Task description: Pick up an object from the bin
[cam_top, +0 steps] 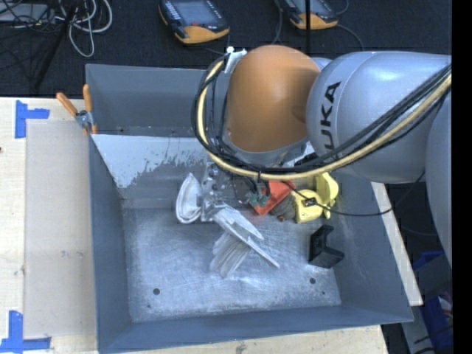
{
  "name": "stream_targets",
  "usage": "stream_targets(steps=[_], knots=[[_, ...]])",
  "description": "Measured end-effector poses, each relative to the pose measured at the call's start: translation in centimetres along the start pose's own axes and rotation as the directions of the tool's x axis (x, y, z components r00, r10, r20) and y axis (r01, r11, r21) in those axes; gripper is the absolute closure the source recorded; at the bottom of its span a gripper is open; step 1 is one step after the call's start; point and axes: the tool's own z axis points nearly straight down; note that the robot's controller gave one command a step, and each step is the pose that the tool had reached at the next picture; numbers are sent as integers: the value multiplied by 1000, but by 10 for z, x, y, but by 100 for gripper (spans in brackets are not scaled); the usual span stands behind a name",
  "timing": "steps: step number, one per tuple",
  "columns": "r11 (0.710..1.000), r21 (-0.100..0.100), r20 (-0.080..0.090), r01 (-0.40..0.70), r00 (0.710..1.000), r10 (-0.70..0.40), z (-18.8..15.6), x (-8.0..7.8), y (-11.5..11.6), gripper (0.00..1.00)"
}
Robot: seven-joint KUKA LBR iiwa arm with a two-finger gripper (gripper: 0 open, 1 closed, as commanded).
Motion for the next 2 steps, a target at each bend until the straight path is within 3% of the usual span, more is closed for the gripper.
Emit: stream_targets(steps=[2], knots=[[1000,0,0,-1,1000,1,0,0,0,100]])
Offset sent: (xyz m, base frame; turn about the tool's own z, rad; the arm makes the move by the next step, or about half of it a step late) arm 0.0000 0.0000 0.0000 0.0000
